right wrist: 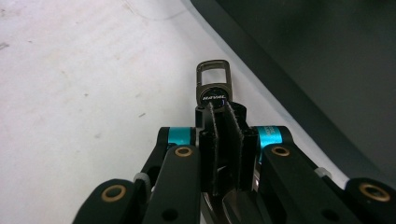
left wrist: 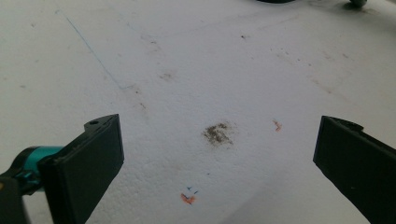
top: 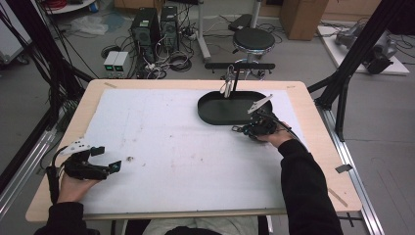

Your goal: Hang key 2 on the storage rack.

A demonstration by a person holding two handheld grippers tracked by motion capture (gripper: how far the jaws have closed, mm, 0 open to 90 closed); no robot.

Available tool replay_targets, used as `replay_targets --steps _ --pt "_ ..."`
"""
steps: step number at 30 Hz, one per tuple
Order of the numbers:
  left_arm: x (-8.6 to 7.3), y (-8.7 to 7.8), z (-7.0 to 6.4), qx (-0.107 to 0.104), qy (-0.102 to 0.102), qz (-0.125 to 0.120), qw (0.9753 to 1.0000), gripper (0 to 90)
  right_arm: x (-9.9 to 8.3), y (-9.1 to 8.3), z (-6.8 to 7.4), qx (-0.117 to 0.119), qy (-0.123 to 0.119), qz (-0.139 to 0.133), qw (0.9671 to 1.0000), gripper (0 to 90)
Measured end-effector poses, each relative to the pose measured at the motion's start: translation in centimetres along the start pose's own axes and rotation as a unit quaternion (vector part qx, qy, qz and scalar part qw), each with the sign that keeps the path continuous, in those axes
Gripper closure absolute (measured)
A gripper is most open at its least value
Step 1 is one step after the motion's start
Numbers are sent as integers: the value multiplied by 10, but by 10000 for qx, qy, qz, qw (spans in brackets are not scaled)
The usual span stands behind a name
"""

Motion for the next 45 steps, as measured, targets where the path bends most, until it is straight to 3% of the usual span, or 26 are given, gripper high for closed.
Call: replay_targets --steps 4,15,19,26,28,33,45 --pt "0 0 0 6 -4 -16 10000 22 4 -11 0 -46 -12 -224 9997 844" --pt "1 1 1 -17 -22 -26 10000 22 13 -39 -4 -105 264 -748 9968 841" --pt "1 1 1 -8 -25 -40 10000 22 18 -48 -7 -215 312 -863 9956 841" --pt "1 1 2 -14 -43 -63 10000 22 23 -56 -7 -197 372 -1072 9933 840" --pt "1 0 2 -1 -43 -68 10000 22 25 -57 -8 -249 409 -1142 9923 838" --pt "1 1 2 1 -51 -58 10000 22 33 -65 -13 -439 546 -1504 9861 838" --pt "0 1 2 42 -12 -11 10000 22 54 -83 -18 -607 465 -1569 9846 837"
Point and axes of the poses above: each handheld gripper's, and its own axes: y roughly forward along the jaws, x roughly out of its top, z roughly to its left, the point moved 6 cm from there along y, roughly forward along the jaws, and after that the axes turned 5 degrees about x, right-handed, at the moved point
